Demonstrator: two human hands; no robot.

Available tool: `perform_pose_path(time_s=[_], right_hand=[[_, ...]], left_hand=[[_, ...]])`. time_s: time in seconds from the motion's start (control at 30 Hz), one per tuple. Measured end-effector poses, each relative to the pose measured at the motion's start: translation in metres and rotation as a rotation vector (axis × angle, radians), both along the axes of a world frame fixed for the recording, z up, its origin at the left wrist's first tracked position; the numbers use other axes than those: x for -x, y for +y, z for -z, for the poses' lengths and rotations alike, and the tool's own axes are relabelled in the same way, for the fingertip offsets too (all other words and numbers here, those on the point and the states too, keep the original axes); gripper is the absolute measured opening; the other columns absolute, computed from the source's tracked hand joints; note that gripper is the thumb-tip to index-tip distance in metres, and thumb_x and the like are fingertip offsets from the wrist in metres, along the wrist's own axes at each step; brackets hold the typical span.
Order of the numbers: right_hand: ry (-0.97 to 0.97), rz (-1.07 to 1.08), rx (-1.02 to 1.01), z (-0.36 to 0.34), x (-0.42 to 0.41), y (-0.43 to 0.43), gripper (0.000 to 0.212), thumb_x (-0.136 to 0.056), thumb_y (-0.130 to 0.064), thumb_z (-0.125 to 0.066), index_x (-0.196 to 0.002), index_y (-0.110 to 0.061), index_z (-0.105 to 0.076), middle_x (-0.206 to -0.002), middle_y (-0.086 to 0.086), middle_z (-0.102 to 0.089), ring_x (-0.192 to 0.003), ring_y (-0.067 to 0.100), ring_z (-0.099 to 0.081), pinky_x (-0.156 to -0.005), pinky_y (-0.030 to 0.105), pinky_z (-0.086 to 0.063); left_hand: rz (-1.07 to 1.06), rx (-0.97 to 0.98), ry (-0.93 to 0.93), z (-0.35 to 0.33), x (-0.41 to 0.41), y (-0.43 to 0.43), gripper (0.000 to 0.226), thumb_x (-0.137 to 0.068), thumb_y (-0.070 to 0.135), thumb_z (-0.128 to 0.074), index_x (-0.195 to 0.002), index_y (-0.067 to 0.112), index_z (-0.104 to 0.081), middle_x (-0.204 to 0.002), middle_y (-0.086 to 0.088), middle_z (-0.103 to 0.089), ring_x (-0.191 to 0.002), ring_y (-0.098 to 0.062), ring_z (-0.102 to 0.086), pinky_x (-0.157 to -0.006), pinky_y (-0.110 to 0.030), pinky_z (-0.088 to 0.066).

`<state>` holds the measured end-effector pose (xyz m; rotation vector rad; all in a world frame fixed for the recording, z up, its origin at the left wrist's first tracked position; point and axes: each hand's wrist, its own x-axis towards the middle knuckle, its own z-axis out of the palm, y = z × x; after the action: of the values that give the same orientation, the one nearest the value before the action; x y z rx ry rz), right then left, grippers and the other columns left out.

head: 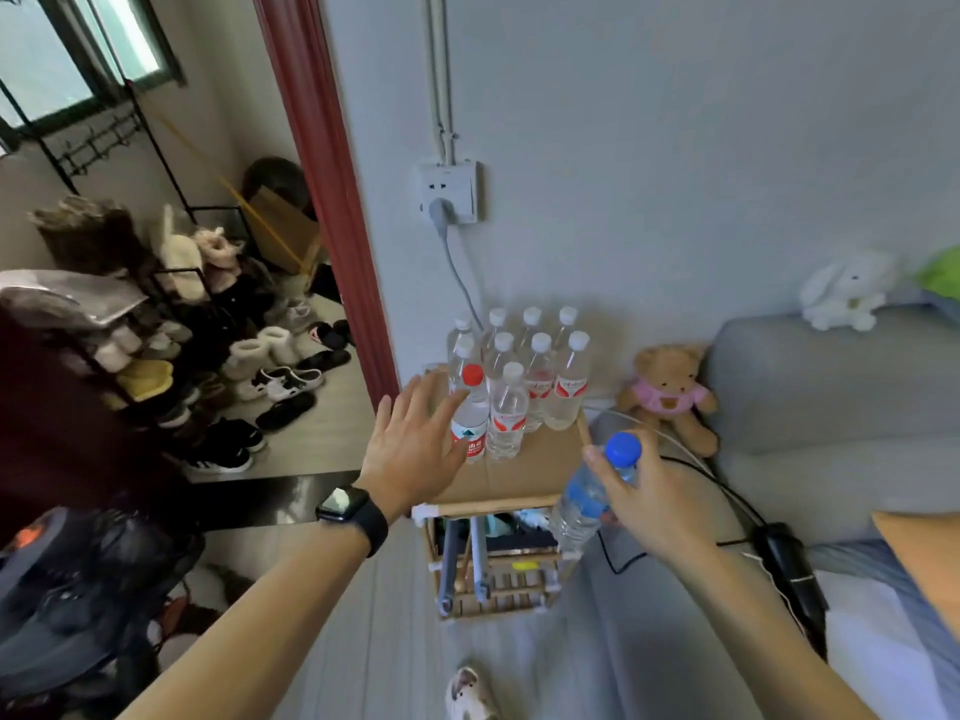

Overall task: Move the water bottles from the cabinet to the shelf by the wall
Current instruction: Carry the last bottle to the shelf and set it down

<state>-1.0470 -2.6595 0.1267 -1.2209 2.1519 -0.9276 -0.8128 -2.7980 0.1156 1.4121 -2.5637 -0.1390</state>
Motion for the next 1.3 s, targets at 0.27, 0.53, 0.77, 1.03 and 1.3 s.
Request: perform_pose_path(time_s=[0.27, 0.53, 0.77, 1.03, 1.3], right_hand=[[0.013, -0.028, -0.071, 0.024, 0.030, -0.102, 0.030, -0.090, -0.062, -0.050, -0.100, -0.033, -0.046, -0.081, -0.010, -0.062, -0.065, 0.012, -0.066, -0.067, 0.033, -0.052], [-0.082, -0.058, -0.120, 0.061, 0.047, -0.165, 0.031, -0.089, -0.064, -0.053, -0.105, -0.038, -0.044, -0.089, -0.007, -0.065, -0.077, 0.014, -0.064, -0.073, 0.038, -0.053], [-0.130, -0.164, -0.097, 0.073, 0.052, -0.174, 0.028, -0.087, -0.059, -0.061, -0.104, -0.041, -0.048, -0.106, -0.011, -0.062, -0.095, 0.015, -0.058, -0.079, 0.034, -0.045], [0.116, -0.387, -0.089, 0.059, 0.089, -0.178, 0.041, -0.082, -0.059, -0.065, -0.117, -0.042, -0.051, -0.112, -0.019, -0.055, -0.099, 0.004, -0.054, -0.086, 0.030, -0.045], [0.304, -0.621, -0.118, 0.038, 0.104, -0.199, 0.036, -0.086, -0.060, -0.060, -0.116, -0.040, -0.061, -0.095, -0.015, -0.058, -0.085, 0.007, -0.054, -0.076, 0.026, -0.038]], left_hand=[[0.012, -0.061, -0.031, 0.021, 0.083, -0.101, 0.069, -0.092, 0.069, -0.030, -0.152, 0.038, -0.017, -0.165, -0.004, -0.002, -0.151, -0.029, -0.001, -0.120, -0.056, -0.007], [0.018, -0.094, -0.082, 0.052, 0.110, -0.126, 0.070, -0.091, 0.076, -0.018, -0.153, 0.046, -0.012, -0.165, 0.004, 0.010, -0.151, -0.025, 0.012, -0.120, -0.057, 0.002], [0.012, -0.065, -0.057, 0.057, 0.108, -0.126, 0.072, -0.093, 0.070, -0.024, -0.156, 0.040, -0.008, -0.165, 0.004, -0.004, -0.152, -0.023, 0.003, -0.122, -0.052, -0.008], [0.003, -0.078, -0.058, 0.060, 0.110, -0.127, 0.074, -0.091, 0.076, -0.013, -0.155, 0.042, -0.004, -0.165, 0.009, 0.000, -0.152, -0.021, 0.007, -0.119, -0.054, -0.014], [0.004, -0.083, -0.032, 0.058, 0.108, -0.127, 0.071, -0.091, 0.075, -0.017, -0.155, 0.044, -0.006, -0.165, 0.010, -0.005, -0.152, -0.019, 0.003, -0.120, -0.051, -0.014]])
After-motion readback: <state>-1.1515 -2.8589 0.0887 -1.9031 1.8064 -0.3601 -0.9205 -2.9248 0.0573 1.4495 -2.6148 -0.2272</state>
